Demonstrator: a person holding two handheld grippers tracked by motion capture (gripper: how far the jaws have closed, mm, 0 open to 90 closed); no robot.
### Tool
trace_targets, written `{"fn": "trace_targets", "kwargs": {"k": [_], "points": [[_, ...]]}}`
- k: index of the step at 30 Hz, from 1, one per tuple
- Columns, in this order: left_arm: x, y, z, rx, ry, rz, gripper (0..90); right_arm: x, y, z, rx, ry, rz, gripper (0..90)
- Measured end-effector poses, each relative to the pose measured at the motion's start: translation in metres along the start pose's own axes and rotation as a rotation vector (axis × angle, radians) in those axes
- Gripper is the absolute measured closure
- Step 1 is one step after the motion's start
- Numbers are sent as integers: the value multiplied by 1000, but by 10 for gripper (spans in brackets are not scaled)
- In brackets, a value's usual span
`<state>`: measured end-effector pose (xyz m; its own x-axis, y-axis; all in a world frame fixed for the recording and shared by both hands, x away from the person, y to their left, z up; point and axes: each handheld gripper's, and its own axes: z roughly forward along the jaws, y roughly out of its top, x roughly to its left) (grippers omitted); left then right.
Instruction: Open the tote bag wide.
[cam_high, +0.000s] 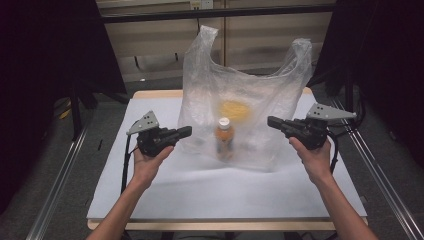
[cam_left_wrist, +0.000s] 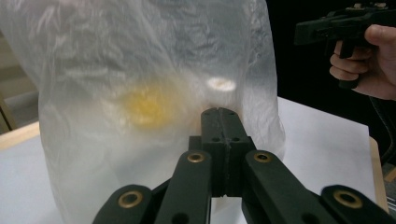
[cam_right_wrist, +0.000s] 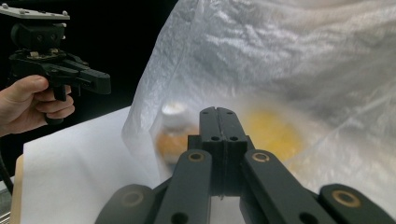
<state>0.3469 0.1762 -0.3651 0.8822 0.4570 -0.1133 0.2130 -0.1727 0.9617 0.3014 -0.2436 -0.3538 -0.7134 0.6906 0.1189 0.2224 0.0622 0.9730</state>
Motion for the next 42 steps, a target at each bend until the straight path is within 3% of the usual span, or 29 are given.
{"fn": "trace_targets", "kwargs": {"k": [8,19,30,42], "points": [[3,24,14,-2,-10,17,900,-7,23,13,12,-10,-10,900],[9,36,33,-21,-26,9,900,-15,54,39,38,-22,-45,900],[26,69,52,-6,-9,28,900,-28,86,60,48,-58,-59,900],[33,87,70,-31,-11,6,900,-43,110,80,73,-94,-49,900]]}}
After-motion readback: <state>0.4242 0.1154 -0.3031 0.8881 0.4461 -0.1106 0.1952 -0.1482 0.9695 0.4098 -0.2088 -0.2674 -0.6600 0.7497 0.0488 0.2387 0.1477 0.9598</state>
